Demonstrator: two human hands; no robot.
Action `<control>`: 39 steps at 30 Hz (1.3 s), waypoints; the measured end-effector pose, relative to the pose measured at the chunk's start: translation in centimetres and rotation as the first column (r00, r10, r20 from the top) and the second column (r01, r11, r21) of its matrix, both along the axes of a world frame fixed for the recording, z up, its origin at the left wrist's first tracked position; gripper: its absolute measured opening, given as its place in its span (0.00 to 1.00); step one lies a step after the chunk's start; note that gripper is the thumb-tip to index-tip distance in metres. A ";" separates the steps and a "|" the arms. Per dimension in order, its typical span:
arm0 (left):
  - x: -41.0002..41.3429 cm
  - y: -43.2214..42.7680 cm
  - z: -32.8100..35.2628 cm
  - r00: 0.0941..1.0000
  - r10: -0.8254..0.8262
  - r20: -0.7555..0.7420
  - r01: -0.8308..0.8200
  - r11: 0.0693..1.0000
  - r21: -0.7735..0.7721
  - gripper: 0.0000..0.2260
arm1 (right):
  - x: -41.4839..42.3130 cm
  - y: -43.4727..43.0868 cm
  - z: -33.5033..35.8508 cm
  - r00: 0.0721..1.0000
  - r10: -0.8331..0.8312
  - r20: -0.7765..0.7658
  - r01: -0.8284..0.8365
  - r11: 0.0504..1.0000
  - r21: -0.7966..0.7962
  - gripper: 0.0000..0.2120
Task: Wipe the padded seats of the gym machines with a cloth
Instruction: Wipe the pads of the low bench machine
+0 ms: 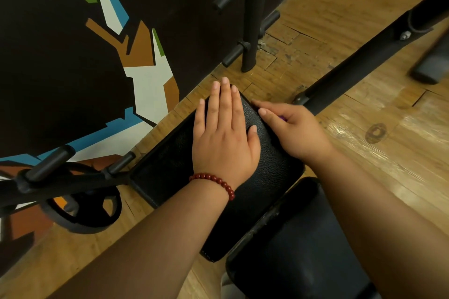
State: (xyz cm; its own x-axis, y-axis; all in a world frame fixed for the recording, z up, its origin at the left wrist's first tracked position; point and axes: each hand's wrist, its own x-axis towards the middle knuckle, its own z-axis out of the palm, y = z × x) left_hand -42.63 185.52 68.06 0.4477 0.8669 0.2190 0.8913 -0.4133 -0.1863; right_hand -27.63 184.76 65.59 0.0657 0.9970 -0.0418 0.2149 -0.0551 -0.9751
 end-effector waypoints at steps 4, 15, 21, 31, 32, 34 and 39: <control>0.0 0.0 0.0 1.000 -0.018 -0.009 0.018 1.000 0.004 0.31 | 0.0 1.6 0.7 0.996 0.084 0.018 -0.084 0.996 -0.025 0.14; 0.0 -0.5 0.4 0.984 -0.164 -0.065 0.161 0.985 -0.060 0.30 | 0.3 -5.8 -2.4 0.973 -0.202 0.114 0.205 0.978 -0.021 0.12; 0.1 -1.0 0.4 0.984 -0.151 -0.100 0.145 0.987 -0.063 0.31 | -0.2 -3.5 -0.4 0.963 -0.195 0.186 0.211 0.975 -0.073 0.12; -1.2 -3.0 -0.5 0.986 -0.140 -0.095 0.131 0.987 -0.096 0.27 | -3.7 -7.5 -1.1 0.793 -0.478 0.378 0.498 0.866 0.048 0.14; -1.4 -3.4 -0.6 0.986 -0.139 -0.096 0.130 0.987 -0.097 0.27 | -3.6 -6.8 -0.8 0.791 -0.474 0.388 0.500 0.865 0.039 0.14; -1.8 -4.0 -0.8 0.985 -0.142 -0.100 0.133 0.986 -0.098 0.27 | -3.3 -5.8 -0.3 0.803 -0.467 0.371 0.504 0.864 -0.003 0.14; -2.4 -4.7 -0.7 0.984 -0.144 -0.107 0.130 0.984 -0.124 0.27 | -4.2 -8.1 -1.7 0.797 -0.507 0.328 0.505 0.857 0.099 0.15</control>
